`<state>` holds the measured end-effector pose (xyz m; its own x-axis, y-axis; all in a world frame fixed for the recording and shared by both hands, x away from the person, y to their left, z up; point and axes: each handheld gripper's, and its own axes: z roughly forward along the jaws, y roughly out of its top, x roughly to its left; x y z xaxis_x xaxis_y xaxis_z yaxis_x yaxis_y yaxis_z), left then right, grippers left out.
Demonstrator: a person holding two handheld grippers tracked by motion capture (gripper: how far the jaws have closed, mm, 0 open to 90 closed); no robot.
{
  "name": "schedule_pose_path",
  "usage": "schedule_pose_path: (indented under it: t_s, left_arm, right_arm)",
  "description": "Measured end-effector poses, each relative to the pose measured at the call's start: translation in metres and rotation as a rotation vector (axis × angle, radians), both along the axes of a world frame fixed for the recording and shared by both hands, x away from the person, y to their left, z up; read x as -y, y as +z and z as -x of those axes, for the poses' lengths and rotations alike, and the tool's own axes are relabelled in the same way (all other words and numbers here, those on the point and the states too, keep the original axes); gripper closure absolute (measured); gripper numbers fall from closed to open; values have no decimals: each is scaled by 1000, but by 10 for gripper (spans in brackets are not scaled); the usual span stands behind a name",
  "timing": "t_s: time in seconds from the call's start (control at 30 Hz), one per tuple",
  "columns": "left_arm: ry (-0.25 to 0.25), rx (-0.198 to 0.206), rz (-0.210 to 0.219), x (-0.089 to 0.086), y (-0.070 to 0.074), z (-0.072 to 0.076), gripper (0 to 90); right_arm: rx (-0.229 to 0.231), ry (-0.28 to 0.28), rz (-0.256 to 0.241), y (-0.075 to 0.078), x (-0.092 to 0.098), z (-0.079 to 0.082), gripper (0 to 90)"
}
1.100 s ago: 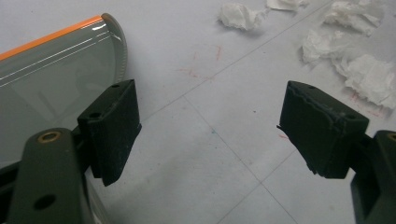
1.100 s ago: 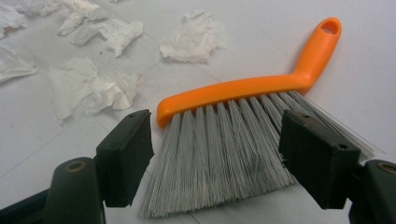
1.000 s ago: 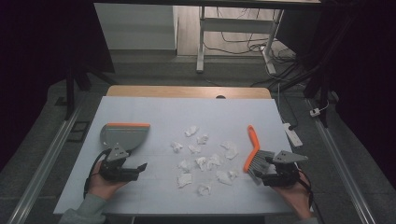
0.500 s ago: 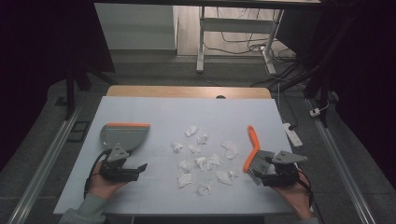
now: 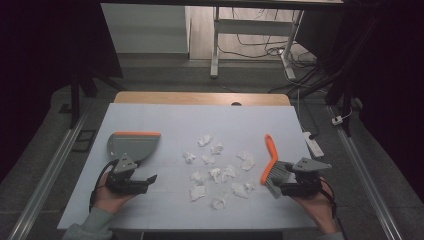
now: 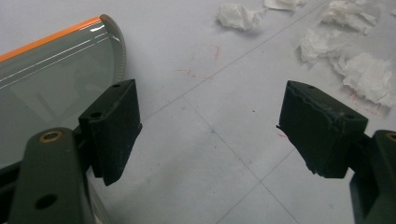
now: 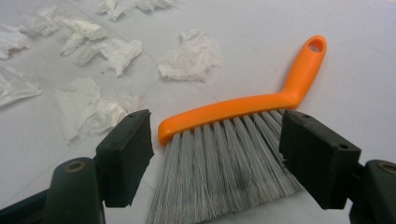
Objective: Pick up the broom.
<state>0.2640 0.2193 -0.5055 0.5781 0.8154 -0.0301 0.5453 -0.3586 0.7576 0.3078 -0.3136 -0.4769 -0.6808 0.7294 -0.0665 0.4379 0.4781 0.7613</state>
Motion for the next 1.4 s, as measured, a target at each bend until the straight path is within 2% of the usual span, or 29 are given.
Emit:
schedule_pose_path:
  t_s: [0.23, 0.37, 0.57, 0.63, 0.7, 0.77, 0.93, 1.1, 1.13, 1.17, 1.4]
  left_arm:
    - [16, 4, 4, -4, 0, 0, 216]
    - [17, 1, -2, -4, 0, -1, 216]
    - [20, 0, 5, -5, 2, -3, 216]
    - [18, 1, 6, -5, 1, -3, 217]
    - [10, 2, 2, -3, 1, -2, 218]
    - [5, 0, -3, -2, 1, -2, 218]
    - [-4, 3, -10, 0, 0, 0, 225]
    - [-2, 4, -8, -1, 0, 0, 227]
    - [-1, 3, -9, -1, 0, 0, 227]
    - [-3, -2, -6, -1, 0, 0, 228]
    - [-3, -14, -5, -1, -2, -1, 227]
  right_arm:
    - [-16, -19, 27, 18, -5, -7, 268]
    - [-6, -13, 30, 28, -9, -13, 277]
    - [-13, -32, 34, 35, -15, -24, 280]
    - [-63, -60, 51, 39, -21, -38, 286]
    - [-98, -84, 93, 41, -25, -49, 290]
    - [-153, -120, 118, 43, -28, -60, 293]
    - [-227, -182, 142, 45, -33, -86, 318]
    - [-324, -242, 187, 35, -36, -109, 329]
    - [-324, -242, 187, 35, -36, -109, 329]
    - [-357, -259, 200, 30, -37, -115, 330]
    - [-442, -328, 246, 12, -38, -132, 343]
